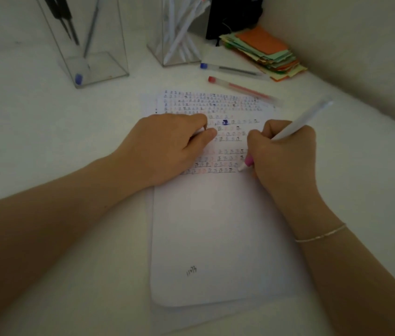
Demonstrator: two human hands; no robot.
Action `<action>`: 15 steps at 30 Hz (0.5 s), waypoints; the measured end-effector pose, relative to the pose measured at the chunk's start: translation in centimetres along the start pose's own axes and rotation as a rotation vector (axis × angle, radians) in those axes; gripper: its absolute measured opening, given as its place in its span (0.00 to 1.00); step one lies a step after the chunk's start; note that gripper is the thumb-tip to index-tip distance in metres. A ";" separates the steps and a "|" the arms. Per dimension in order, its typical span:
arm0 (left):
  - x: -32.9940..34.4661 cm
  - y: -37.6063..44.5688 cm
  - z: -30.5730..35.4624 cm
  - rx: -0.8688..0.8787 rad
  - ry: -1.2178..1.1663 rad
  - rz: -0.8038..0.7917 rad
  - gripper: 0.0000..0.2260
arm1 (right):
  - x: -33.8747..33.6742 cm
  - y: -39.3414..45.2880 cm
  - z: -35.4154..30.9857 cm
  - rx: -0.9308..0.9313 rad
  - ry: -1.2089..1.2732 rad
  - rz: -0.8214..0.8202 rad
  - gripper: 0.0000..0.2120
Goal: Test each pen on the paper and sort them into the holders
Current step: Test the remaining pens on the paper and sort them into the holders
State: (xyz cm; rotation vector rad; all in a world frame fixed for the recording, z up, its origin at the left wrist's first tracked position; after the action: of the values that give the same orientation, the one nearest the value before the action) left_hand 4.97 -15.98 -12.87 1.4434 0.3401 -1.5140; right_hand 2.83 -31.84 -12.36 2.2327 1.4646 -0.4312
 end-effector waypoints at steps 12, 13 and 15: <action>-0.4 -0.1 0.3 0.002 -0.060 0.020 0.16 | 0.1 -0.2 0.2 0.016 0.057 -0.021 0.09; -0.4 -0.1 0.2 -0.010 -0.076 0.025 0.16 | 0.0 -0.2 0.3 0.024 0.070 -0.015 0.09; -0.6 -0.1 0.2 -0.028 -0.141 0.028 0.16 | -0.1 -0.1 0.3 0.011 0.064 0.011 0.10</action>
State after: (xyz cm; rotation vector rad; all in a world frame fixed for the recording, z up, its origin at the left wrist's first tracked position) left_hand 4.71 -15.82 -12.38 1.3066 0.2539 -1.5730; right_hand 2.65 -32.03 -12.54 2.2813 1.4850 -0.3687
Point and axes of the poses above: each hand's wrist, its own y-axis towards the middle knuckle, its own x-axis out of the palm, z = x × y, the point moved 9 cm from there along y, towards the middle knuckle, and after that the axes turned 4 degrees about x, right-handed, at the moved point
